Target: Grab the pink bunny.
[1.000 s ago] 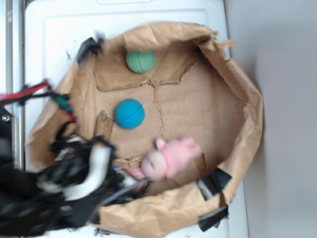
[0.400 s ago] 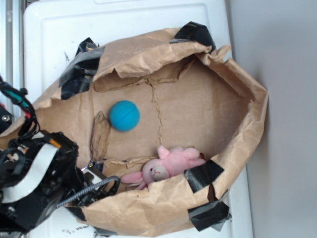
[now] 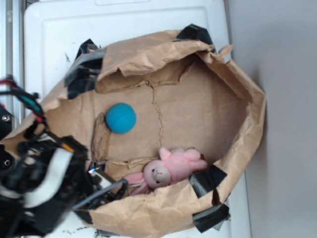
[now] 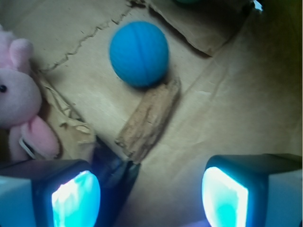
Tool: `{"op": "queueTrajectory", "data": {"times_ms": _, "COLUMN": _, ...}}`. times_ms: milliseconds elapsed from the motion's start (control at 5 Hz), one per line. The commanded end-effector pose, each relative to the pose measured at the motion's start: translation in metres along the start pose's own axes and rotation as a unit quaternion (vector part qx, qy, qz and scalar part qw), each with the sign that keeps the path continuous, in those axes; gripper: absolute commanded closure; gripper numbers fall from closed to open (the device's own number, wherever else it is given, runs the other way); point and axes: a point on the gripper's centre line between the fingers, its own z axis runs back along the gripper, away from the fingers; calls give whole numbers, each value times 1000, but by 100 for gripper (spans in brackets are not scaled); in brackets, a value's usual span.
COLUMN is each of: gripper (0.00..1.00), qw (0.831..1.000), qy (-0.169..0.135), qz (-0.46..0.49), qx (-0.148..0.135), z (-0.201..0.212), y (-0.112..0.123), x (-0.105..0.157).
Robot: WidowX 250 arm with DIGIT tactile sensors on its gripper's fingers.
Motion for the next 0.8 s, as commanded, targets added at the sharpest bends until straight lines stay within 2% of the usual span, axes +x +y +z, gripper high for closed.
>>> {"op": "queueTrajectory", "data": {"times_ms": 0, "gripper": 0, "qw": 996, "qy": -5, "qz": 83, "qx": -15, "z": -6, "y": -47, "x": 37}}
{"op": "queueTrajectory", "data": {"times_ms": 200, "gripper": 0, "qw": 995, "qy": -4, "qz": 102, "qx": -17, "z": -15, "y": -66, "x": 56}}
{"op": "queueTrajectory", "data": {"times_ms": 400, "gripper": 0, "qw": 993, "qy": 19, "qz": 115, "qx": -32, "z": -16, "y": -76, "x": 71}}
{"op": "queueTrajectory", "data": {"times_ms": 600, "gripper": 0, "qw": 990, "qy": 89, "qz": 99, "qx": -56, "z": -11, "y": -85, "x": 86}}
